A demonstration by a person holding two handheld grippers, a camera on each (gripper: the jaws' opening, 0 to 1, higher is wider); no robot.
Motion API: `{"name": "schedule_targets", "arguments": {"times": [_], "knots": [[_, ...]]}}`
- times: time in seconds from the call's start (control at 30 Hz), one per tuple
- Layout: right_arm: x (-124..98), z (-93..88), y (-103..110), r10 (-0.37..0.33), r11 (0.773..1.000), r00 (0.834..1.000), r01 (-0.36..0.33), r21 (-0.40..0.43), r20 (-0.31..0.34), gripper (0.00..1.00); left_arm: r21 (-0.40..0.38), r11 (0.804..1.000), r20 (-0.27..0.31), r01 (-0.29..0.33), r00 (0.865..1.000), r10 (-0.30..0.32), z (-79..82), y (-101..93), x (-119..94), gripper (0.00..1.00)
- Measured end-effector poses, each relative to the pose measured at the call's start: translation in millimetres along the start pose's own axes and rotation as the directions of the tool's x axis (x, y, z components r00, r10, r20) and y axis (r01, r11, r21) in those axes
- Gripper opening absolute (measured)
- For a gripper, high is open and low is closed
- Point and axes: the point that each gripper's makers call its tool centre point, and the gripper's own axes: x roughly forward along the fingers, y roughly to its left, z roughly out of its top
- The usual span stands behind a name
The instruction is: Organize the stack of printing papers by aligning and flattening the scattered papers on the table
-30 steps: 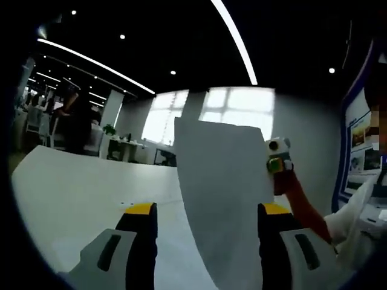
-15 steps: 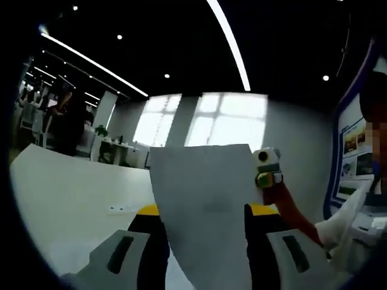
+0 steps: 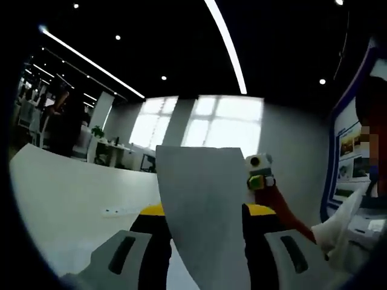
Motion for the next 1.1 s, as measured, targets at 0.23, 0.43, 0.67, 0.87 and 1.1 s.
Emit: {"name": "schedule_targets", "arguments": {"times": [0.23, 0.43, 0.67, 0.87, 1.1], "knots": [[4, -0.7, 16, 0.049, 0.999, 0.999, -0.049, -0.017, 0.0, 0.0, -0.003, 1.0, -0.015, 0.003, 1.0, -0.003, -5.7, 0.4, 0, 0.58], [7, -6.0, 11, 0.052, 0.999, 0.999, -0.051, 0.006, -0.009, 0.0, -0.013, 0.999, -0.014, 0.042, 0.999, -0.042, -6.0, -8.1, 2, 0.54], [10, -9.1, 6, 0.053, 0.998, 0.998, -0.053, 0.018, -0.028, 0.0, -0.022, 0.998, 0.0, 0.065, 0.998, -0.065, -3.8, -12.8, 5, 0.53], [6, -11.5, -15, -0.022, 0.999, 0.999, 0.023, 0.026, -0.04, 0.0, -0.024, 0.995, 0.009, 0.101, 0.995, -0.101, -2.2, -23.0, 6, 0.49], [8, -14.0, -14, -0.019, 0.999, 0.999, 0.02, 0.035, -0.041, 0.0, -0.03, 0.993, -0.001, 0.111, 0.994, -0.111, -3.6, -26.0, 9, 0.49]]}}
